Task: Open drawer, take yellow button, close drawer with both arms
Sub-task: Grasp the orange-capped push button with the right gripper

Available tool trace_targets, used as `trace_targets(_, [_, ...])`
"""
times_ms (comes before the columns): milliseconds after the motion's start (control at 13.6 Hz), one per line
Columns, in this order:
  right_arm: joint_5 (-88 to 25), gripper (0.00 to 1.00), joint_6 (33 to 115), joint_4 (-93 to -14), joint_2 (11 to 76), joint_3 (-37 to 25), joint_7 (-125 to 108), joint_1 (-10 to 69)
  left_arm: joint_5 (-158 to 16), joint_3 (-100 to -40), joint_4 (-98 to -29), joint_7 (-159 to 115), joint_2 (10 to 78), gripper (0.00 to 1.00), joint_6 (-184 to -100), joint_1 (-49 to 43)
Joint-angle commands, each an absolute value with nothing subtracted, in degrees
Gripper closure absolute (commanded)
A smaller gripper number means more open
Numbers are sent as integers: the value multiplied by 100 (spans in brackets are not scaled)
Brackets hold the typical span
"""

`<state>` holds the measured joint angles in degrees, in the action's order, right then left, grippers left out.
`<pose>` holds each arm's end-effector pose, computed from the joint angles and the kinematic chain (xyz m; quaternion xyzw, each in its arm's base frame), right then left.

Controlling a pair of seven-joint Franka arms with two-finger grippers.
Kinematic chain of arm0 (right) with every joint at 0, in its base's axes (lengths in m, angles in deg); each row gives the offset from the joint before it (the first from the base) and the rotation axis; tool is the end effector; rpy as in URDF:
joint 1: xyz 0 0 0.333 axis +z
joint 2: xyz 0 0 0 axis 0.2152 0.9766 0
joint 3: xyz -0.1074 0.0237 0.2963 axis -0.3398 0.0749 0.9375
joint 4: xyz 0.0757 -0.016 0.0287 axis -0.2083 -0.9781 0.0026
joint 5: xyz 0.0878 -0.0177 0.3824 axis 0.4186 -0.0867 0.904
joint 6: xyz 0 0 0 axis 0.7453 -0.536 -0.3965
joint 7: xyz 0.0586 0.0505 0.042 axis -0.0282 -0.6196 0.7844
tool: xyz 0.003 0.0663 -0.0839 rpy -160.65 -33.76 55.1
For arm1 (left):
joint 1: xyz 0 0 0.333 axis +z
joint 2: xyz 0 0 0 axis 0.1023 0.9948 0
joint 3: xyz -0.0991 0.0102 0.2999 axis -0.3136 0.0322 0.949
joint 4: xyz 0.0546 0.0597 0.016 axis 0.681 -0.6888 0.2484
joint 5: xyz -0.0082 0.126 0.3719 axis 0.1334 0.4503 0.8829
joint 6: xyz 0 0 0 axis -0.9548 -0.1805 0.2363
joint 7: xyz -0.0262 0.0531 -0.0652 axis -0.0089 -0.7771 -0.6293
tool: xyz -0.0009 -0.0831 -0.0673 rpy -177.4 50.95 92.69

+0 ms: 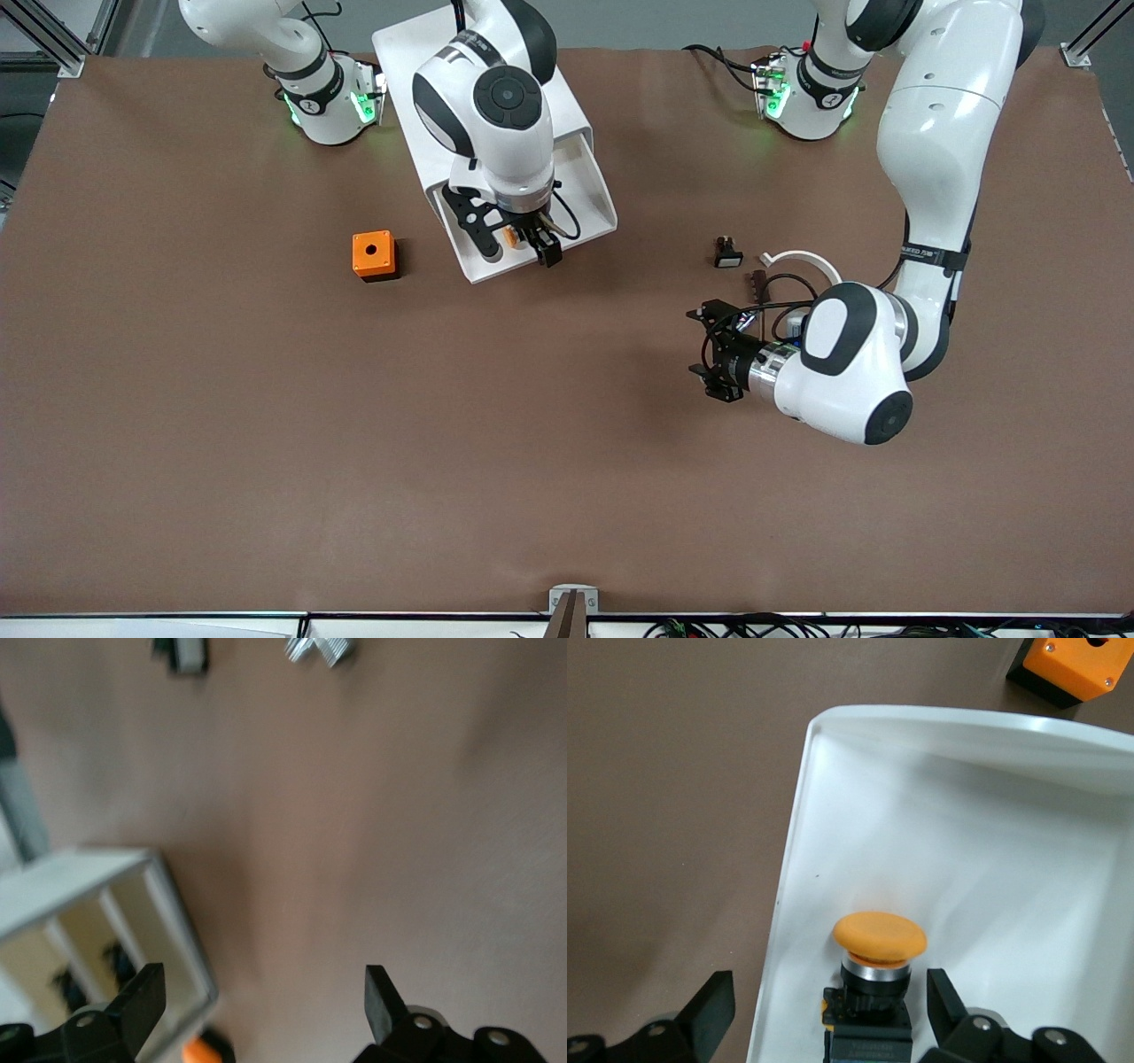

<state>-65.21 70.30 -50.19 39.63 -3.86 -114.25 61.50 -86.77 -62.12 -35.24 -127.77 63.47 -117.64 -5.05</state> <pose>0.4465 0.4672 0.4040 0.8810 -0.4718 -0.0238 0.0244 0.6557 -0.2655 0.2887 -0.6131 -0.7171 0.3245 0.0679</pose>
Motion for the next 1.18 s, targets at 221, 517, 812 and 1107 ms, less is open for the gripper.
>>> trace_targets(221, [-6525,9,6723,-5004,3943,-430,-11480,6270,-8281,-6282,-3586,-11739,6100,1,-11732,-617])
trace_targets(517, [-6533,12,6635,-4978,3917,-430,-11453,6305,-8281,-6273,-3586,-11545,6100,1,-11749,-635])
trace_targets(812, [-6525,26,6591,-4960,3899,-430,-11436,6305,-8281,-6282,-3586,-11518,6091,1,-11758,-687])
trace_targets(1107, [-6481,97,6608,-4908,3899,-430,-11444,6288,-8281,-6273,-3586,-11509,6083,1,-11846,-758])
